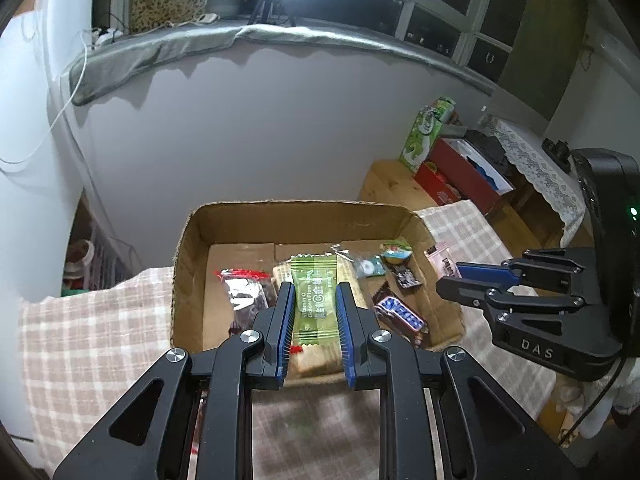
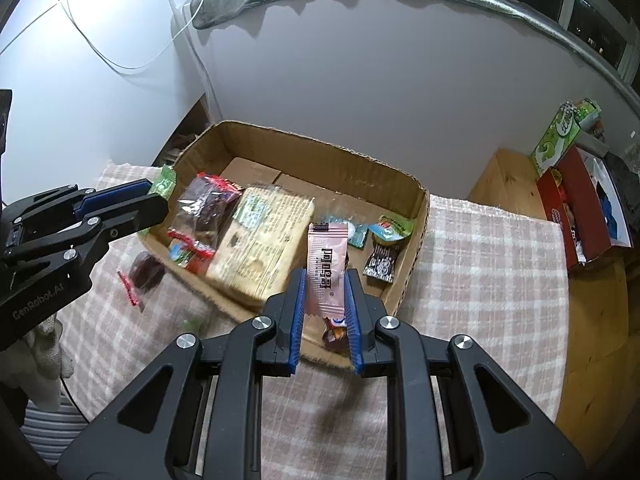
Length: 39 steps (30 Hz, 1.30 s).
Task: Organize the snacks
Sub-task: 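Carry the green and pink candies over the box and open both tools, then move the left tool to the bagged red-date snack while the right tool approaches the small clear-bagged candy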
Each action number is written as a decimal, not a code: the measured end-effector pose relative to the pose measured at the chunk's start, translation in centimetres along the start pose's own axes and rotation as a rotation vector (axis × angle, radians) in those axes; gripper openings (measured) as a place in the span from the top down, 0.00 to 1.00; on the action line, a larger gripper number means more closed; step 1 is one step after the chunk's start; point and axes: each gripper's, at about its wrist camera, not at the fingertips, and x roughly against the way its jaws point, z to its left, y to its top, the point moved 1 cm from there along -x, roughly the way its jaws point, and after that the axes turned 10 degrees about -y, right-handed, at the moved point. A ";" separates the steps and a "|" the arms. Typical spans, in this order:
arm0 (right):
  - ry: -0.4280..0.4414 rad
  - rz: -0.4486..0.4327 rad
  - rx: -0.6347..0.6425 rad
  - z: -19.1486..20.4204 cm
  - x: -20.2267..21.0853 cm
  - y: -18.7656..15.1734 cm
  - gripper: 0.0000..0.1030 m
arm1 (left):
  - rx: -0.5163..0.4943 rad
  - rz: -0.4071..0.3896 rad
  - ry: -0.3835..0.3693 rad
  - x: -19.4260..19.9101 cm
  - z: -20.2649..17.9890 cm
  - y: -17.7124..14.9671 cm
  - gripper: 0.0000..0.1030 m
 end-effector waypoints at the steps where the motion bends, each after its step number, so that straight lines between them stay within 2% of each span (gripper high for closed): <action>1: -0.003 0.003 0.001 0.0 -0.3 0.1 0.81 | 0.009 0.007 0.000 -0.5 0.3 0.2 0.82; 10: 0.003 0.058 -0.012 -0.6 -2.9 0.3 0.81 | 0.050 0.065 0.017 -3.2 1.6 0.0 0.82; 18: 0.006 0.074 -0.011 -0.8 -3.7 0.4 0.81 | 0.064 0.082 0.017 -3.6 2.0 0.1 0.80; 19: 0.005 0.075 -0.011 -0.8 -3.7 0.4 0.81 | 0.064 0.086 0.016 -3.6 2.0 0.1 0.79; 20: 0.002 0.075 -0.006 -0.8 -3.7 0.4 0.80 | 0.065 0.090 0.020 -3.7 1.9 0.2 0.71; 21: -0.001 0.074 -0.001 -0.7 -3.7 0.5 0.71 | 0.065 0.093 0.025 -3.8 2.0 0.2 0.59; 22: -0.004 0.070 0.002 -0.6 -3.7 0.6 0.64 | 0.065 0.090 0.033 -3.7 1.9 0.2 0.55; 23: -0.010 0.057 0.003 -0.6 -3.5 0.6 0.49 | 0.066 0.087 0.036 -3.7 2.0 0.2 0.54; 24: -0.014 0.045 0.002 -0.6 -3.3 0.6 0.43 | 0.070 0.085 0.037 -3.6 2.1 0.2 0.54; 30: -0.016 0.038 0.019 -0.1 -2.7 0.6 0.41 | 0.082 0.077 0.042 -3.2 2.5 0.3 0.54; 33: -0.018 0.030 0.017 -0.1 -2.4 0.5 0.33 | 0.082 0.069 0.044 -2.8 2.3 0.3 0.54; 39: -0.021 0.018 0.017 0.0 -1.7 0.3 0.32 | 0.077 0.046 0.051 -1.6 1.8 0.3 0.54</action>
